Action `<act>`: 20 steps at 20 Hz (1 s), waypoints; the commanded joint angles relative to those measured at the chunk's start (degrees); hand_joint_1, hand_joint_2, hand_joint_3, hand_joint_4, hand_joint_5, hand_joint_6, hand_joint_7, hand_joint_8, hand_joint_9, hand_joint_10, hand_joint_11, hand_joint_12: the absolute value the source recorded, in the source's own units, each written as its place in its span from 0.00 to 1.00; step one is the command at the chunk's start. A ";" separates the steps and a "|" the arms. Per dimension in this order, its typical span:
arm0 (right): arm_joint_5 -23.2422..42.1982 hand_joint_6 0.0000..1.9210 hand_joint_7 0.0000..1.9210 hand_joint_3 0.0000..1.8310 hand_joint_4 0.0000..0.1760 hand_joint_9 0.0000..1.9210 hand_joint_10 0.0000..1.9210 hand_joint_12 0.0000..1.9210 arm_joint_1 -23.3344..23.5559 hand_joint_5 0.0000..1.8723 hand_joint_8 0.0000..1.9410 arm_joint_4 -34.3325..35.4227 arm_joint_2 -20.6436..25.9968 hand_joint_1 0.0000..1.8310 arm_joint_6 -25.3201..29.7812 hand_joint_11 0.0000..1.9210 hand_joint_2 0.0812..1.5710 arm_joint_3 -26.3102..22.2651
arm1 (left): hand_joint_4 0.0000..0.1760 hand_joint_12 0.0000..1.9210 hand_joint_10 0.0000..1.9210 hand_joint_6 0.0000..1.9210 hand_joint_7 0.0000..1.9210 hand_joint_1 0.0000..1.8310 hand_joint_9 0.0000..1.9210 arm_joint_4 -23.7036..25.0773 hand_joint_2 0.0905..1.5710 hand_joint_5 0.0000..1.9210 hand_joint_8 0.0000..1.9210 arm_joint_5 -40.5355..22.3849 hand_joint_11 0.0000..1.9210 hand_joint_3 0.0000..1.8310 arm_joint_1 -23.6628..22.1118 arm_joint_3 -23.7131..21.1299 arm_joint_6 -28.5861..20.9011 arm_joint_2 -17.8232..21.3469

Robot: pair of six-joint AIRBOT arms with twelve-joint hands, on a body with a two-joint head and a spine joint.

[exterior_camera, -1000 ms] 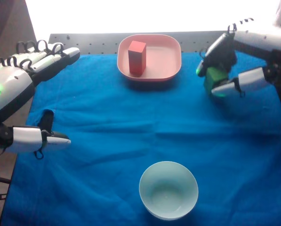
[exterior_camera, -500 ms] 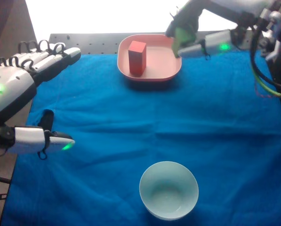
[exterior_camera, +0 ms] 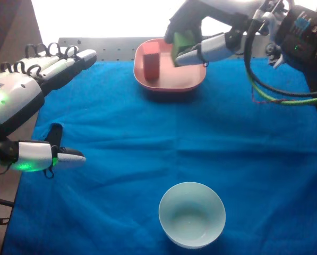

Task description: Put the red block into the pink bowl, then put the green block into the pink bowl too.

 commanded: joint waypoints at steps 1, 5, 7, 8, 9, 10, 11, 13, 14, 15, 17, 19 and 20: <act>3.58 0.45 0.64 0.00 0.00 0.54 0.54 0.56 0.93 0.56 0.21 1.86 -0.18 0.76 0.33 0.36 0.65 0.39 | 0.34 0.02 0.00 0.00 0.00 0.53 0.00 0.58 0.51 0.02 0.00 -7.28 0.02 0.00 -0.79 0.08 -0.38 -0.14; 2.97 0.02 0.43 0.00 0.00 0.41 0.32 0.60 0.92 0.36 0.18 1.20 -0.28 0.60 0.33 0.33 0.57 0.49 | 0.33 0.15 0.00 0.00 0.00 0.53 0.00 0.53 0.51 0.03 0.00 -7.33 0.00 0.00 -0.77 0.15 -0.72 -0.23; 2.99 0.00 0.27 0.00 0.36 0.30 0.09 0.48 0.92 0.20 0.01 1.20 -0.24 0.49 0.34 0.17 0.54 0.43 | 0.25 0.19 0.00 0.00 0.00 0.54 0.00 0.51 0.51 0.03 0.00 -7.37 0.00 0.00 -0.76 0.19 -0.78 -0.32; 2.99 0.00 0.19 0.00 0.52 0.22 0.02 0.43 0.92 0.13 0.00 1.20 -0.23 0.47 0.34 0.11 0.53 0.23 | 0.26 0.18 0.00 0.00 0.00 0.54 0.00 0.50 0.51 0.03 0.00 -7.38 0.00 0.00 -0.76 0.19 -0.80 -0.34; 3.00 0.00 0.15 0.00 0.69 0.18 0.00 0.47 0.92 0.08 0.00 1.19 -0.23 0.43 0.34 0.04 0.52 -0.02 | 0.31 0.14 0.00 0.00 0.00 0.54 0.00 0.46 0.51 0.02 0.00 -7.39 0.00 0.00 -0.76 0.21 -0.81 -0.37; 3.01 0.00 0.12 0.00 0.81 0.15 0.00 0.47 0.92 0.05 0.00 1.16 -0.23 0.42 0.34 0.01 0.52 -0.20 | 0.33 0.14 0.00 0.00 0.00 0.54 0.00 0.38 0.51 0.02 0.00 -7.38 0.00 0.00 -0.76 0.21 -0.81 -0.38; 3.02 0.00 0.13 0.00 0.96 0.15 0.00 0.50 0.92 0.02 0.00 1.11 -0.23 0.42 0.34 0.00 0.52 -0.45 | 0.33 0.10 0.00 0.00 0.00 0.55 0.00 0.33 0.51 0.02 0.00 -7.38 0.00 0.00 -0.76 0.21 -0.81 -0.39; 3.76 0.00 0.05 0.00 1.00 0.08 0.00 0.42 0.93 0.00 0.01 1.01 0.41 0.44 0.34 0.00 0.51 -1.28 | 0.39 0.07 0.00 0.00 0.00 0.55 0.00 0.23 0.51 0.02 0.00 -7.41 0.00 0.00 -0.75 0.20 -0.82 -0.39; 4.75 0.00 0.01 0.00 1.00 0.02 0.01 0.26 0.93 0.00 0.00 1.04 1.11 0.44 0.45 0.00 0.50 -1.75 | 0.44 0.05 0.00 0.00 0.00 0.54 0.00 0.12 0.52 0.02 0.00 -7.43 0.00 0.00 -0.74 0.20 -0.82 -0.39; 5.47 0.00 0.01 0.00 1.00 0.02 0.01 0.26 0.93 0.00 0.00 1.07 1.72 0.44 0.57 0.00 0.50 -2.11 | 0.44 0.05 0.00 0.00 0.00 0.54 0.00 0.07 0.52 0.02 0.00 -7.52 0.00 0.00 -0.74 0.18 -0.82 -0.37; 9.22 0.00 0.00 0.00 1.00 0.00 0.00 0.14 0.53 0.00 0.00 2.72 4.71 0.42 0.76 0.00 0.48 -4.38 | 0.44 0.08 0.00 0.00 0.00 0.54 0.00 0.03 0.51 0.02 0.00 -7.89 0.00 0.00 -0.72 -0.02 -0.83 -0.25; 13.96 0.00 0.00 0.00 1.00 0.00 0.00 0.03 -1.68 0.00 0.00 6.28 7.50 0.43 0.76 0.01 0.46 -7.41 | 0.53 0.09 0.00 0.00 0.00 0.52 0.00 0.01 0.52 0.01 0.00 -8.21 0.00 0.00 -0.71 -0.25 -0.83 -0.05; 16.41 0.00 0.00 0.00 1.00 0.00 0.00 0.03 -2.84 0.00 0.00 7.70 8.63 0.43 0.76 0.02 0.46 -8.74 | 0.60 0.05 0.00 0.00 0.00 0.52 0.00 0.00 0.52 0.00 0.00 -8.50 0.00 0.00 -0.69 -0.45 -0.83 0.17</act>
